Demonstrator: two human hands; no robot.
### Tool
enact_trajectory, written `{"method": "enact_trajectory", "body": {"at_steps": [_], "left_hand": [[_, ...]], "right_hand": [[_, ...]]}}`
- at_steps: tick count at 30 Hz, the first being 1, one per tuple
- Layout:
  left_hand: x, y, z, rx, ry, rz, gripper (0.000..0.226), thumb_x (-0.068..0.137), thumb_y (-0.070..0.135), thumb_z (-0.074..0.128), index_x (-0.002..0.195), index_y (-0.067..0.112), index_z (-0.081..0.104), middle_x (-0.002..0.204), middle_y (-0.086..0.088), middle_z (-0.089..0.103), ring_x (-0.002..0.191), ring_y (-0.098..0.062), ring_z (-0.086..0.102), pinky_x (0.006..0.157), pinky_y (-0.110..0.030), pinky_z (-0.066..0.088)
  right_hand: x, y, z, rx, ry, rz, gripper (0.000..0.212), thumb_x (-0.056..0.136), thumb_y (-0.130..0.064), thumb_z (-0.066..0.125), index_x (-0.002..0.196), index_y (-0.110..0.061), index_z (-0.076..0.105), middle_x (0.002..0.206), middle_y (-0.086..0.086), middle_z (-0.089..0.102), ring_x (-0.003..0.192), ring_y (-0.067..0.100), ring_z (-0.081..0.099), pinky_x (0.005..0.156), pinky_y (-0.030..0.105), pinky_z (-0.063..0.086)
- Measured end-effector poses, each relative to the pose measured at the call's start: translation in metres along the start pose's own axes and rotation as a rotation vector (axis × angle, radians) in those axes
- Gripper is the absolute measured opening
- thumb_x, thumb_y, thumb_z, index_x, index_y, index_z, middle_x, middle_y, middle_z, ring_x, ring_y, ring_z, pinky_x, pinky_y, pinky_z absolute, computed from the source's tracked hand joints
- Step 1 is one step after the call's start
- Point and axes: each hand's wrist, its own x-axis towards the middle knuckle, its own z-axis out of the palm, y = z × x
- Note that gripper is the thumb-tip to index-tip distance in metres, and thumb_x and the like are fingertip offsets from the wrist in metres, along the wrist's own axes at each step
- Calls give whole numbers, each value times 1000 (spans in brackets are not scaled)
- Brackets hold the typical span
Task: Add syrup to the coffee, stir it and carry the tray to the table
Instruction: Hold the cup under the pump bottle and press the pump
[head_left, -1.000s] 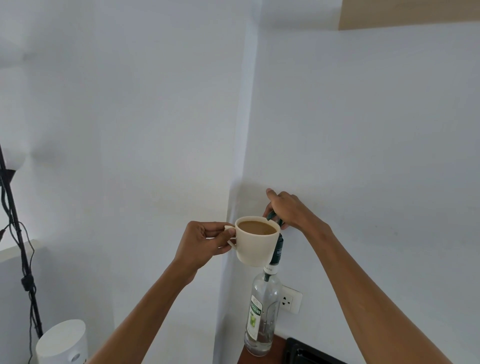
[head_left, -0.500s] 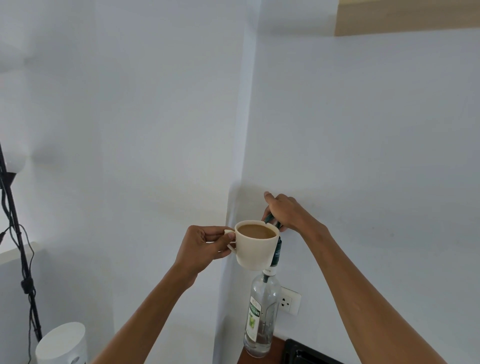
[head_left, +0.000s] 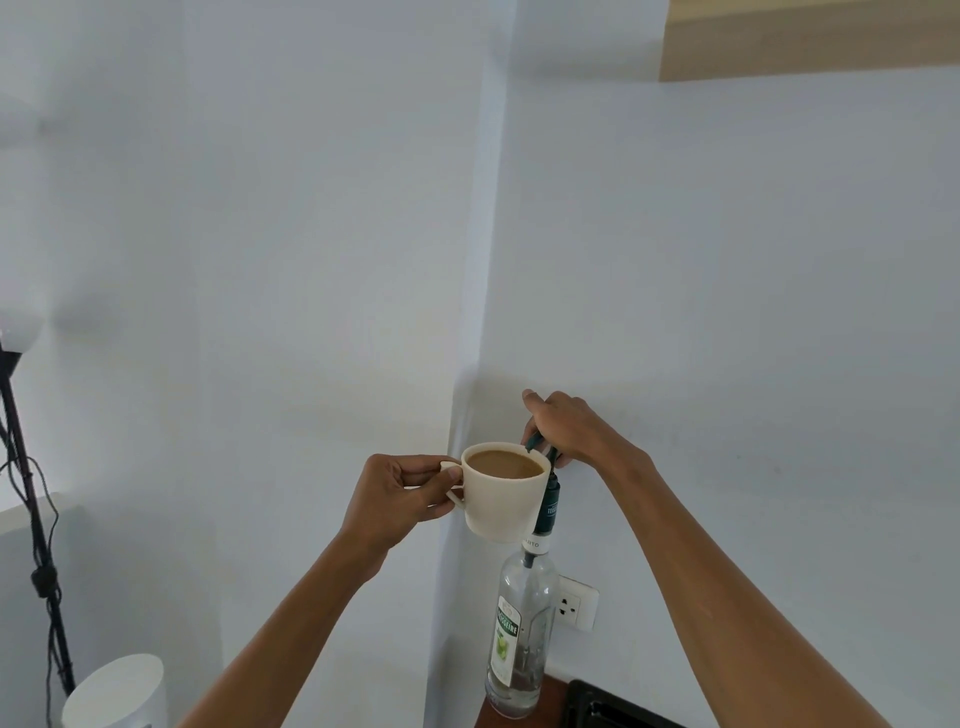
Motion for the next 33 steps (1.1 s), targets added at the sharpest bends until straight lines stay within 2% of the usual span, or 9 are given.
{"method": "enact_trajectory", "body": {"at_steps": [5,11,16,20,24,31,33], "left_hand": [[2,-1,0,3,0,0,13,90,10,76,94,17,85,87,-12,83,82,-20,81,73,-26,63],[3,-2,3,-1,-11,3,19,91,11,76,87,26,86,87,-11,83,83,-20,81,74,-27,64],[2,-4,3,-1,-10,-2,18,90,11,76,88,26,86,88,-11,83,86,-22,81,75,-28,64],[0,-6,0,0,-7,-4,18,90,10,76,88,25,86,87,-12,83,84,-21,81,74,-26,63],[-3,-8,-3,6,-13,-9,14,90,12,76,92,22,86,88,-12,83,84,-21,81,74,-25,63],[-9,-10,-3,-14,-7,-11,12,89,12,77,94,18,86,88,-13,83,83,-19,80,74,-25,63],[-11,-10,-1,-19,-7,-11,13,89,11,77,92,20,86,88,-13,83,85,-21,80,75,-25,63]], "right_hand": [[1,1,2,7,-6,1,66,95,-53,33,60,-15,74,62,0,73,72,23,72,56,29,56],[1,1,3,8,2,22,67,92,-56,33,58,-15,74,67,2,74,72,24,73,55,30,58],[-2,3,6,-3,-23,42,68,95,-57,30,65,-16,75,80,5,74,74,25,72,54,30,59],[-6,1,3,-11,-45,56,76,99,-58,24,70,-16,79,83,6,76,80,26,72,60,32,59],[-10,-5,0,23,-39,37,80,102,-58,19,76,-14,81,76,5,78,81,26,74,64,32,59],[-16,-14,-10,182,19,10,80,104,-60,18,89,-11,79,63,-1,76,60,19,74,58,26,54],[-19,-13,-10,216,85,-30,76,104,-60,20,93,-13,79,68,0,77,66,20,75,61,28,56]]}}
